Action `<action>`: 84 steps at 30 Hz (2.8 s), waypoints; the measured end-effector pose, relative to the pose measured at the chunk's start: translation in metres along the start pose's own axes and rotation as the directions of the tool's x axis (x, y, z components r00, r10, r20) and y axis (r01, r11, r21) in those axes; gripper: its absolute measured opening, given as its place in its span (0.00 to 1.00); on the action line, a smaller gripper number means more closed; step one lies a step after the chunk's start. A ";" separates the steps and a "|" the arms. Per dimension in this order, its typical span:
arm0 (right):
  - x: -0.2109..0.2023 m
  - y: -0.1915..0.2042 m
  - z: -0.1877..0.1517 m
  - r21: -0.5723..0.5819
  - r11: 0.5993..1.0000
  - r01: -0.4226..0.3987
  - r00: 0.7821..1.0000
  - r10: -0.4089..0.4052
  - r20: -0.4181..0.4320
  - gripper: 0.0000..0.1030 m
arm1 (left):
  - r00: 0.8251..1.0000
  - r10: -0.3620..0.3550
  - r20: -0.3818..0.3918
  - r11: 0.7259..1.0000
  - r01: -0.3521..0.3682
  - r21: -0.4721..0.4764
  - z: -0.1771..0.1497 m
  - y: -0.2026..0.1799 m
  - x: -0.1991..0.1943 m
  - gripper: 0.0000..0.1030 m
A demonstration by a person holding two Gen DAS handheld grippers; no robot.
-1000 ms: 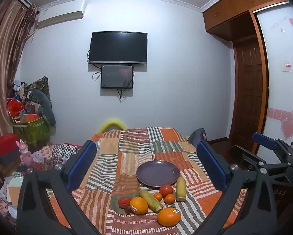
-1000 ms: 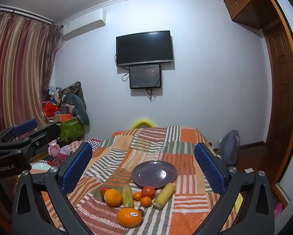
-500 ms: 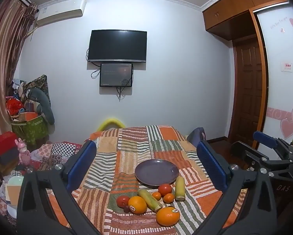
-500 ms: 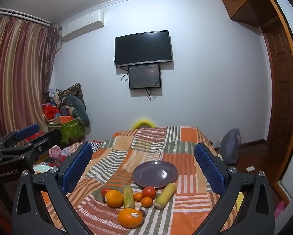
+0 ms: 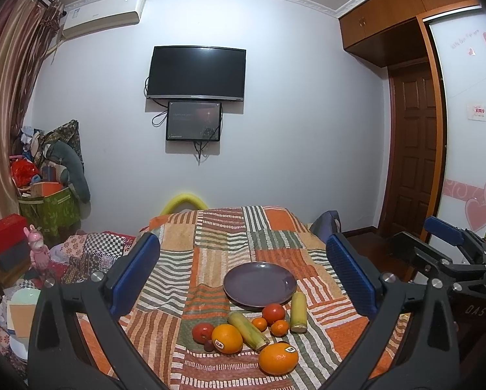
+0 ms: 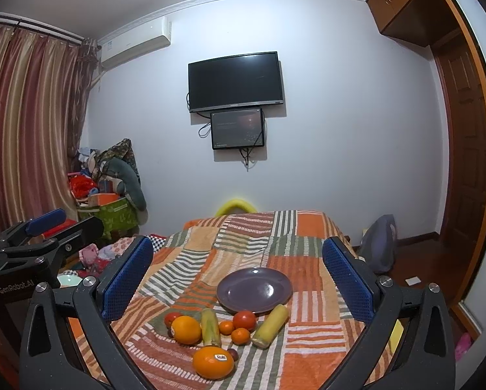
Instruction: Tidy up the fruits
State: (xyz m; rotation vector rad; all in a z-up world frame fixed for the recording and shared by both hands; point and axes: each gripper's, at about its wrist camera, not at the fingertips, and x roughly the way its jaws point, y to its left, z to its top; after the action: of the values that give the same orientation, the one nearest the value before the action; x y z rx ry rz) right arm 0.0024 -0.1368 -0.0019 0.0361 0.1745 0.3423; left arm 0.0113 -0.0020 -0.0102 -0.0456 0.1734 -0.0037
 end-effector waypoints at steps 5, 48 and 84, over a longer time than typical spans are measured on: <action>0.000 -0.001 0.001 0.004 1.000 0.000 1.000 0.000 0.004 1.00 | 1.000 0.004 0.000 1.000 -0.004 -0.002 0.000 0.001 0.001 1.00; -0.001 -0.001 0.001 0.008 1.000 0.004 1.000 -0.004 0.007 1.00 | 1.000 0.003 0.005 1.000 -0.003 -0.002 0.000 0.000 -0.001 1.00; 0.058 -0.026 -0.044 0.006 0.999 -0.035 0.965 0.035 -0.261 0.37 | 0.970 0.025 -0.240 0.999 -0.019 0.028 -0.030 0.027 0.071 0.40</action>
State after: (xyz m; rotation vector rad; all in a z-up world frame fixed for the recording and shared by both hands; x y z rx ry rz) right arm 0.0571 -0.1415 -0.0568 -0.0051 0.4363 0.3821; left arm 0.0759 0.0232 -0.0534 -0.0176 0.4167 0.0109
